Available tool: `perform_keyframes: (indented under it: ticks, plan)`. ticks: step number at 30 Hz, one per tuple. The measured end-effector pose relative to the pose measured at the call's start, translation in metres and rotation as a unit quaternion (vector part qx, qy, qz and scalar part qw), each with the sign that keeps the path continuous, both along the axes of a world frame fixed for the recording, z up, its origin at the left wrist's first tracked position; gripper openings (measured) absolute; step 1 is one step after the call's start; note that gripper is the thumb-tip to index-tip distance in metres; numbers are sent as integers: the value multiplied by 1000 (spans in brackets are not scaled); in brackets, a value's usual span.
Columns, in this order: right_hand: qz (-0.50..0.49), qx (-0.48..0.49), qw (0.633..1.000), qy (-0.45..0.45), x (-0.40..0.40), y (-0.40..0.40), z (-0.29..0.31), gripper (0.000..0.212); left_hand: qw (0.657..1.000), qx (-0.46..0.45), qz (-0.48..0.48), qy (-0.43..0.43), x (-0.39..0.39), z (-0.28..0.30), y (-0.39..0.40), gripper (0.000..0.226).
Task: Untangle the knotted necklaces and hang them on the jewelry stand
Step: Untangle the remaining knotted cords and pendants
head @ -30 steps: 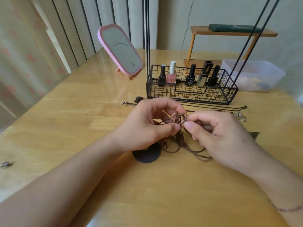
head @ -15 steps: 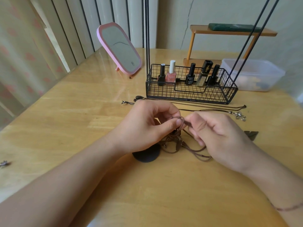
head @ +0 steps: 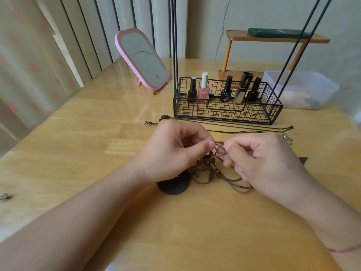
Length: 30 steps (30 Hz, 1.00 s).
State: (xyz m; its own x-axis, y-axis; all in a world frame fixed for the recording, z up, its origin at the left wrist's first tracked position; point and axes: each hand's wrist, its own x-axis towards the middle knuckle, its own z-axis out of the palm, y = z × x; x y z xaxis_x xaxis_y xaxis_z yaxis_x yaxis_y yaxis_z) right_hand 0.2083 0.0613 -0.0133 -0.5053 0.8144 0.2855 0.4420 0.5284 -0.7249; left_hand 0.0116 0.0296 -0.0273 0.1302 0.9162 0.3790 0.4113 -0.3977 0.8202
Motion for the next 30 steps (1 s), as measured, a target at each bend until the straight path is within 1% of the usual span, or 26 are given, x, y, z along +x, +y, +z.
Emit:
perform_keyframes:
  ticks: [6,8,9,11,13,16,18,22,27,30]
  plan:
    - [-28,-19,999,20,-1,1,0,44,998,59,21,-16,3,-1,-3,5]
    - [-30,-15,999,26,-1,0,0,46,997,71,26,-22,3,-2,-2,9]
    - [-31,-12,999,27,-2,-1,0,46,996,81,27,-14,2,-2,-1,14]
    - [-26,-26,999,32,-2,0,-1,45,991,124,24,40,1,-1,1,22]
    - [-14,-98,993,63,-2,3,0,40,978,181,18,101,-1,0,3,21]
    - [1,-220,967,130,-4,2,8,37,964,235,19,125,-5,-1,5,18]
    - [20,-254,956,144,-4,1,12,36,956,259,17,135,-6,-1,6,18]
    - [31,-258,957,127,-5,-1,13,39,953,261,3,153,-4,1,5,20]
    - [34,-272,956,100,-6,-3,14,38,954,247,7,169,-3,1,4,9]
    - [30,-247,964,88,-7,-3,13,38,956,235,11,174,-2,1,2,3]
